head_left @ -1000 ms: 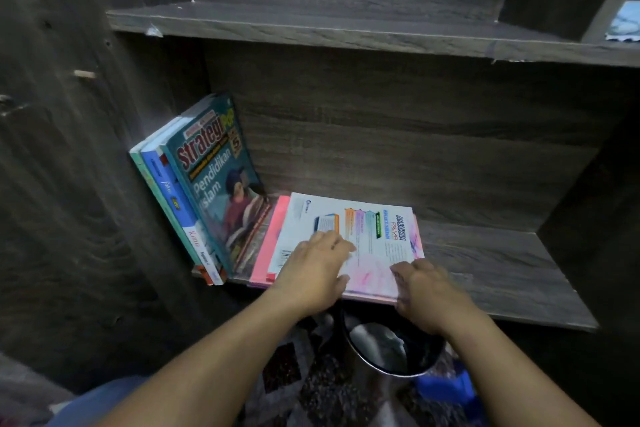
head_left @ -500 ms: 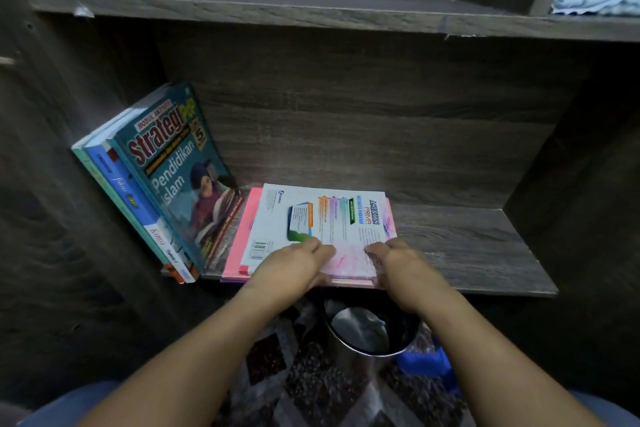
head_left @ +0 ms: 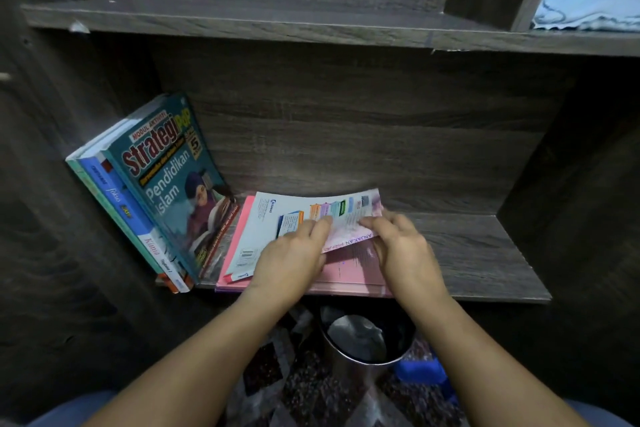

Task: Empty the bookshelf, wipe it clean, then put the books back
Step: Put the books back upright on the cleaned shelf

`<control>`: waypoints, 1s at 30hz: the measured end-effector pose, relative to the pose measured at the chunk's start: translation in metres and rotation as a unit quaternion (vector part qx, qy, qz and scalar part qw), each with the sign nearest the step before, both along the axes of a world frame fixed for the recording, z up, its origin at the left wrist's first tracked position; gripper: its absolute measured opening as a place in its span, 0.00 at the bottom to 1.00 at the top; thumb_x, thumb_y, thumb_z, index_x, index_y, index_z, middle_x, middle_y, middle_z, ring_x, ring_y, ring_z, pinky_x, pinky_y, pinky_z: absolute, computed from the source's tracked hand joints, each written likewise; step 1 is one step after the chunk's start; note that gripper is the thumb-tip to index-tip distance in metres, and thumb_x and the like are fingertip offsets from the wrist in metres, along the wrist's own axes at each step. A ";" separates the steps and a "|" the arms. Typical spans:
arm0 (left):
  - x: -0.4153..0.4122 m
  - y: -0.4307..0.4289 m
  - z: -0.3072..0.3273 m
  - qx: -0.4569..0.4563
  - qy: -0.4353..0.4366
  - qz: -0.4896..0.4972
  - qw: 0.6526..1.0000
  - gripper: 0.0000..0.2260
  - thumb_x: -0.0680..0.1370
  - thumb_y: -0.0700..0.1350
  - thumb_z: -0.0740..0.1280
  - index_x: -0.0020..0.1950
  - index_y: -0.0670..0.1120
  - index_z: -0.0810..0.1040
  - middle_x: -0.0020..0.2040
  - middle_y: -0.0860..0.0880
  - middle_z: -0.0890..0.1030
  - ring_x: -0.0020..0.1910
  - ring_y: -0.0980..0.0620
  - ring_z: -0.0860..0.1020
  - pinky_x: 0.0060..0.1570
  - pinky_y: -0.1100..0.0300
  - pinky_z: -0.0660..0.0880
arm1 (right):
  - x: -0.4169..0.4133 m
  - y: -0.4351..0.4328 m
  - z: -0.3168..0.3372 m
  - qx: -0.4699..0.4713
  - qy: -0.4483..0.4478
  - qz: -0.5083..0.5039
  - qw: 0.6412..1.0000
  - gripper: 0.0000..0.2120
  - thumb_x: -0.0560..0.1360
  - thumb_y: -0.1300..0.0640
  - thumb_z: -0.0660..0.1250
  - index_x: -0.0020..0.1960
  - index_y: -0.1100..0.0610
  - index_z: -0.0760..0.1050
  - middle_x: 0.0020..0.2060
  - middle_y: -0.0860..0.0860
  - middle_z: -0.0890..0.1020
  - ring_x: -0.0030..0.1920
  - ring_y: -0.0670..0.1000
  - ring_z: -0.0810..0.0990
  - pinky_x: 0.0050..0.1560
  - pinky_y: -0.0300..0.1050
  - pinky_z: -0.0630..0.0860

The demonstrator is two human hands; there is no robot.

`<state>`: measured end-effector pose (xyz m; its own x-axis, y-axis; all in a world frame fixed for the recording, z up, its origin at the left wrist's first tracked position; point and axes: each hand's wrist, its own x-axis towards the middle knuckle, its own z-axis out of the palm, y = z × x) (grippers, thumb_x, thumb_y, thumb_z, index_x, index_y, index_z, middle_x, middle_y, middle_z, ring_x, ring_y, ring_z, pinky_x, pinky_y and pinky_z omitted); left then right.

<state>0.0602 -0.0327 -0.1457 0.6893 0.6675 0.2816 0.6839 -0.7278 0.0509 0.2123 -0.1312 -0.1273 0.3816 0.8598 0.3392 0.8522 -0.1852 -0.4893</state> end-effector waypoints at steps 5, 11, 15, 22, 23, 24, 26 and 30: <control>-0.010 0.011 0.011 0.031 -0.046 0.021 0.998 0.25 0.74 0.44 0.66 0.71 0.53 0.68 0.53 0.48 0.78 0.40 0.40 0.81 0.36 0.50 0.76 | -0.020 0.006 0.007 0.144 0.096 0.016 0.985 0.25 0.78 0.60 0.65 0.73 0.45 0.67 0.57 0.51 0.81 0.54 0.53 0.82 0.55 0.48 0.77; -0.036 0.017 0.033 0.050 -0.214 0.088 0.972 0.12 0.69 0.41 0.71 0.47 0.44 0.71 0.40 0.43 0.77 0.31 0.39 0.78 0.27 0.51 0.73 | -0.030 0.011 -0.012 -0.189 -0.009 0.042 0.981 0.28 0.77 0.51 0.64 0.75 0.44 0.60 0.63 0.52 0.77 0.61 0.55 0.76 0.58 0.48 0.74; -0.057 0.020 0.042 -0.008 -0.346 0.181 0.920 0.08 0.76 0.41 0.67 0.49 0.40 0.69 0.46 0.39 0.75 0.41 0.35 0.77 0.38 0.45 0.71 | -0.039 0.016 -0.021 -0.302 -0.065 0.069 0.949 0.23 0.77 0.47 0.62 0.71 0.46 0.64 0.60 0.52 0.76 0.61 0.56 0.75 0.54 0.46 0.72; -0.092 0.037 0.068 0.078 -0.410 0.223 0.881 0.37 0.71 0.41 0.73 0.75 0.45 0.56 0.66 0.39 0.73 0.54 0.34 0.77 0.48 0.43 0.75 | -0.046 0.025 -0.028 -0.332 -0.105 0.075 0.934 0.20 0.76 0.46 0.62 0.66 0.49 0.67 0.60 0.53 0.74 0.60 0.57 0.73 0.54 0.46 0.71; -0.097 0.040 0.072 0.109 -0.398 0.208 0.887 0.39 0.71 0.41 0.74 0.75 0.47 0.55 0.67 0.40 0.73 0.54 0.36 0.78 0.46 0.44 0.76 | -0.047 0.025 -0.029 -0.337 -0.108 0.075 0.932 0.20 0.76 0.46 0.62 0.67 0.48 0.67 0.61 0.53 0.73 0.61 0.57 0.72 0.55 0.47 0.71; -0.102 0.043 0.077 0.129 -0.390 0.201 0.889 0.38 0.71 0.42 0.75 0.75 0.48 0.56 0.66 0.41 0.74 0.53 0.37 0.78 0.45 0.45 0.76 | -0.048 0.026 -0.030 -0.340 -0.111 0.076 0.931 0.21 0.76 0.45 0.62 0.68 0.48 0.66 0.62 0.53 0.73 0.62 0.57 0.71 0.56 0.47 0.71; -0.111 0.050 0.083 0.101 -0.396 0.222 0.885 0.32 0.73 0.45 0.73 0.73 0.46 0.63 0.64 0.44 0.76 0.54 0.40 0.79 0.48 0.49 0.75 | -0.049 0.026 -0.030 -0.340 -0.117 0.076 0.930 0.23 0.76 0.45 0.62 0.69 0.48 0.66 0.62 0.53 0.72 0.62 0.57 0.70 0.57 0.48 0.70; -0.118 0.056 0.083 0.102 -0.412 0.234 0.875 0.22 0.73 0.41 0.72 0.64 0.40 0.71 0.58 0.43 0.79 0.51 0.40 0.80 0.47 0.49 0.75 | -0.049 0.026 -0.031 -0.334 -0.113 0.077 0.932 0.24 0.76 0.44 0.62 0.70 0.46 0.64 0.63 0.52 0.71 0.62 0.57 0.69 0.58 0.47 0.70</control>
